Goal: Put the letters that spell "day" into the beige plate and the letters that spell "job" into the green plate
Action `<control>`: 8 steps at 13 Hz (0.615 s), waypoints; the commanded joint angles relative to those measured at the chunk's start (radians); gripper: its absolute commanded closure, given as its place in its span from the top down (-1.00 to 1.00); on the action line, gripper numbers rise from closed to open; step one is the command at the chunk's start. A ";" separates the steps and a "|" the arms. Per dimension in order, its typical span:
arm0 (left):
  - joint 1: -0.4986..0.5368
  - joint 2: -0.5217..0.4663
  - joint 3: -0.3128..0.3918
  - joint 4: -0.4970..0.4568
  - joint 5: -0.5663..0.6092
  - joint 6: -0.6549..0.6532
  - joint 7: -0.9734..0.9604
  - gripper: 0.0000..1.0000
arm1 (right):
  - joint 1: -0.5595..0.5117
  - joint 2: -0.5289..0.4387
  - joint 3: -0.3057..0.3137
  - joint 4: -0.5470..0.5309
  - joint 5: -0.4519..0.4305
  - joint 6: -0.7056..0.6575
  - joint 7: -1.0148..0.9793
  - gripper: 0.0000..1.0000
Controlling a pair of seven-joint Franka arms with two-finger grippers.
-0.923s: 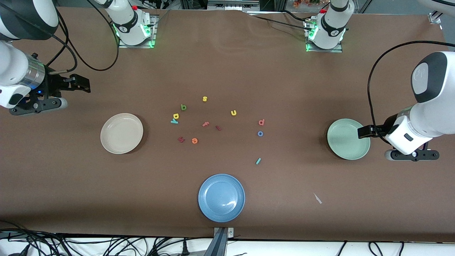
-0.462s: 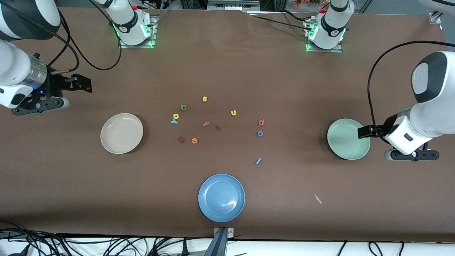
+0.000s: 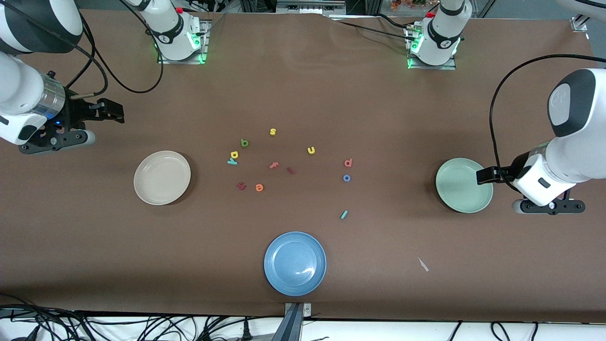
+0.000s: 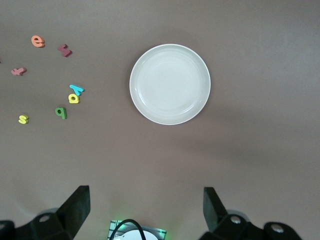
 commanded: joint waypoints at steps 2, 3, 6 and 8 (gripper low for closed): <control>0.006 -0.011 -0.003 -0.004 0.002 0.004 0.023 1.00 | -0.002 0.004 0.006 0.018 0.004 -0.021 -0.016 1.00; 0.006 -0.011 -0.003 -0.004 0.002 0.004 0.023 1.00 | -0.002 0.004 0.006 0.018 0.006 -0.021 -0.016 1.00; 0.006 -0.011 -0.003 -0.004 0.001 0.004 0.023 1.00 | -0.002 0.004 0.004 0.018 0.004 -0.021 -0.014 1.00; 0.006 -0.011 -0.003 -0.004 0.001 0.004 0.023 1.00 | -0.002 0.004 0.004 0.018 0.006 -0.021 -0.014 1.00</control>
